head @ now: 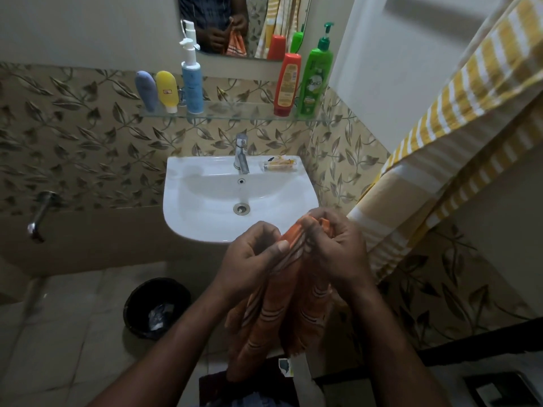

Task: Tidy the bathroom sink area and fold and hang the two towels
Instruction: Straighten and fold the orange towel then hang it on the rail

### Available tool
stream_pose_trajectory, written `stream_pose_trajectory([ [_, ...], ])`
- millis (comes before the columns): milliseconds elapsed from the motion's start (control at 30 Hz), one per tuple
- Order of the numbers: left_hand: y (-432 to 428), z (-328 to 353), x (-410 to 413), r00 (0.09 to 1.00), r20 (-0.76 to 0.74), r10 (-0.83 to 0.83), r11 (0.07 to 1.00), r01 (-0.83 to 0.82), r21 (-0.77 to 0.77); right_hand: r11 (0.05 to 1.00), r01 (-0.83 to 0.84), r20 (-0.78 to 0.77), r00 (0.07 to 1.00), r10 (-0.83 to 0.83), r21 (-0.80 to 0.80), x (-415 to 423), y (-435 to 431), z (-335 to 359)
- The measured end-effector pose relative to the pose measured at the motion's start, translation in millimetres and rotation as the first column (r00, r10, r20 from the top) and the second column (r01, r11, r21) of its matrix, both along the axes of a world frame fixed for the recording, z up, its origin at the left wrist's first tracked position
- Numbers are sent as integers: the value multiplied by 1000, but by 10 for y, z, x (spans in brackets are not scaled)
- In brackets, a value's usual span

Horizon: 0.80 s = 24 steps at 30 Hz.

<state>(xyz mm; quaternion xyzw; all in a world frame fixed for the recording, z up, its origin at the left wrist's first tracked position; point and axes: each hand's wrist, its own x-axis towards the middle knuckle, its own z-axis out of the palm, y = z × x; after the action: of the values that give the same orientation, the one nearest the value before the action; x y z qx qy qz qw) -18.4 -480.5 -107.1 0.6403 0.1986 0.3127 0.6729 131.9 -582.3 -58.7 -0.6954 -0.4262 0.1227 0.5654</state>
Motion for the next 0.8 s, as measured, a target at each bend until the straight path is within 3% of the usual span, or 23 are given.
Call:
stream_pose_trajectory([
  [100,11,-62,-58,999,-37,2,1000,-3,-29,999,41,-7,999,-41,-7,60,-46,32],
  [200,66,3,-77,995,-16,96,992,-96,-83,994,86,194,978,-72,-62,72,-64,49],
  [300,142,112,-120,986,37,163,985,-161,-63,970,-1,268,961,69,-244,-12,-46,55],
  [367,176,171,-154,992,40,123,992,-121,-35,945,-77,263,951,166,-319,-131,-15,32],
  [500,134,201,-151,998,61,25,991,-17,-134,979,-78,311,941,134,-186,-283,82,-50],
  [600,96,109,-193,999,31,-36,966,42,-255,997,-62,233,970,68,-35,-261,110,-50],
  [667,68,18,-251,995,-5,-102,959,97,-264,999,-7,72,997,4,42,-191,98,-39],
  [733,77,-36,-299,998,-16,-54,968,48,-246,995,63,-88,995,-56,73,-75,69,-21],
  [800,136,-48,-328,999,4,55,967,-52,-250,995,96,-73,993,-93,40,25,33,-33],
])
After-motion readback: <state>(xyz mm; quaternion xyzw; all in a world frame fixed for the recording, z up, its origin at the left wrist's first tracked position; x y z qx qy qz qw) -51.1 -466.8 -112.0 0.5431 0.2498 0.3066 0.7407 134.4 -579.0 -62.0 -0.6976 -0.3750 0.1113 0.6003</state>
